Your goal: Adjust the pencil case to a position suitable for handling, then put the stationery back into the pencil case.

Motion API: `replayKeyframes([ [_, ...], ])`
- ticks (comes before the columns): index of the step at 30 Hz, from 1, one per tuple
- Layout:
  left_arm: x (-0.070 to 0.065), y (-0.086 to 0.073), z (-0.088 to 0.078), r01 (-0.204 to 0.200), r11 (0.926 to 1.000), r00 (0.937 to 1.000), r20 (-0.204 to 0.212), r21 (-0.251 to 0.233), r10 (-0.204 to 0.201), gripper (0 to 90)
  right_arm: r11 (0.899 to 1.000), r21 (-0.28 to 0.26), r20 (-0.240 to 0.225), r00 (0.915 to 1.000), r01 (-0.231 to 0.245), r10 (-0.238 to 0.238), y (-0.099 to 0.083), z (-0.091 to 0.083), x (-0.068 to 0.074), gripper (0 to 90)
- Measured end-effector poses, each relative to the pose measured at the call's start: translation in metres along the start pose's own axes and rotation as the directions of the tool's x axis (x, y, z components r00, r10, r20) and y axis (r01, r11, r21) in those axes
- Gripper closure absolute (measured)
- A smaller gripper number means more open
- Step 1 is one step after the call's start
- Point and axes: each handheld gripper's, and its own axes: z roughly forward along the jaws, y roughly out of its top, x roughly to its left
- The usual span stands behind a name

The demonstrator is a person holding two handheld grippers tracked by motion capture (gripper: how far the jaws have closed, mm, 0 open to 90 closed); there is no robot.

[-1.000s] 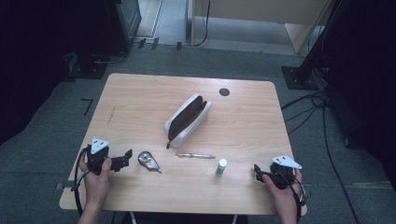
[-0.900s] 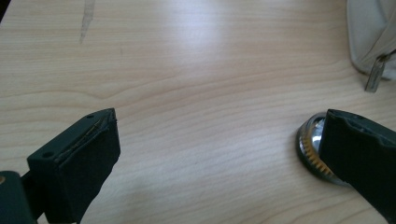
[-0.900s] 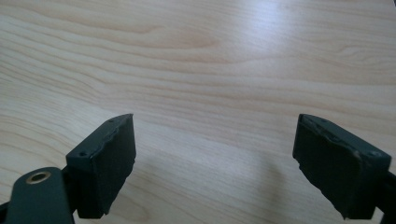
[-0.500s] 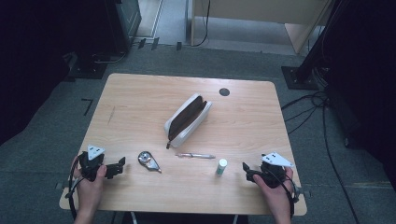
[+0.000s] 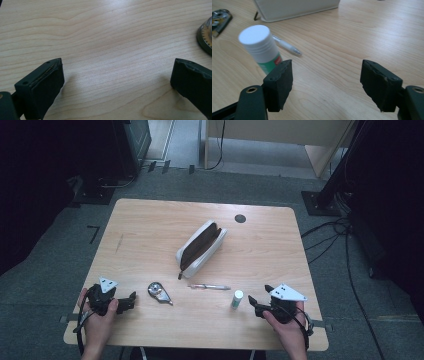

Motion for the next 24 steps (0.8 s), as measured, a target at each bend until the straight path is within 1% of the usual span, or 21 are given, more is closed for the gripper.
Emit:
replayKeyframes([
  [3, 0.001, 0.0, 0.0, 0.006, 1.0, 1.0, 0.006, 0.003, -0.006, 0.0, 1.0, -0.009, -0.018, 0.9998, -0.001, 0.001, 0.001, -0.002, 0.002, 28.2],
  [4, 0.001, 0.0, 0.001, 0.007, 1.0, 0.9999, 0.009, 0.005, -0.008, 0.0, 1.0, -0.012, -0.023, 0.9997, -0.007, 0.007, 0.001, -0.003, 0.002, 28.8],
  [7, 0.003, 0.0, 0.001, 0.018, 0.9998, 0.9995, 0.027, 0.013, -0.018, 0.0, 1.0, -0.022, -0.05, 0.9987, -0.012, 0.011, 0.002, -0.004, 0.002, 32.3],
  [10, 0.003, 0.0, 0.001, 0.02, 0.9997, 0.9994, 0.029, 0.014, -0.02, 0.0, 0.999, -0.04, -0.077, 0.997, -0.014, 0.011, 0.003, -0.008, 0.003, 34.6],
  [13, 0.003, 0.0, 0.001, 0.02, 0.9997, 0.9994, 0.029, 0.014, -0.02, 0.0, 0.999, -0.047, -0.098, 0.995, -0.025, 0.021, 0.004, -0.009, 0.005, 36.5],
  [15, 0.003, 0.0, 0.001, 0.019, 0.9997, 0.9994, 0.03, 0.014, -0.019, 0.0, 0.999, -0.045, -0.109, 0.9939, -0.024, 0.019, 0.004, -0.008, 0.006, 38.2],
  [21, 0.002, 0.0, 0.001, 0.011, 0.9998, 0.9993, 0.036, 0.014, -0.012, 0.0, 0.999, -0.049, -0.174, 0.9848, -0.018, 0.01, 0.006, -0.007, 0.013, 42.8],
  [24, 0.002, 0.0, 0.001, 0.01, 0.9999, 0.9992, 0.037, 0.014, -0.01, 0.0, 0.999, -0.047, -0.185, 0.9827, -0.014, 0.005, 0.006, -0.005, 0.017, 44.5],
])
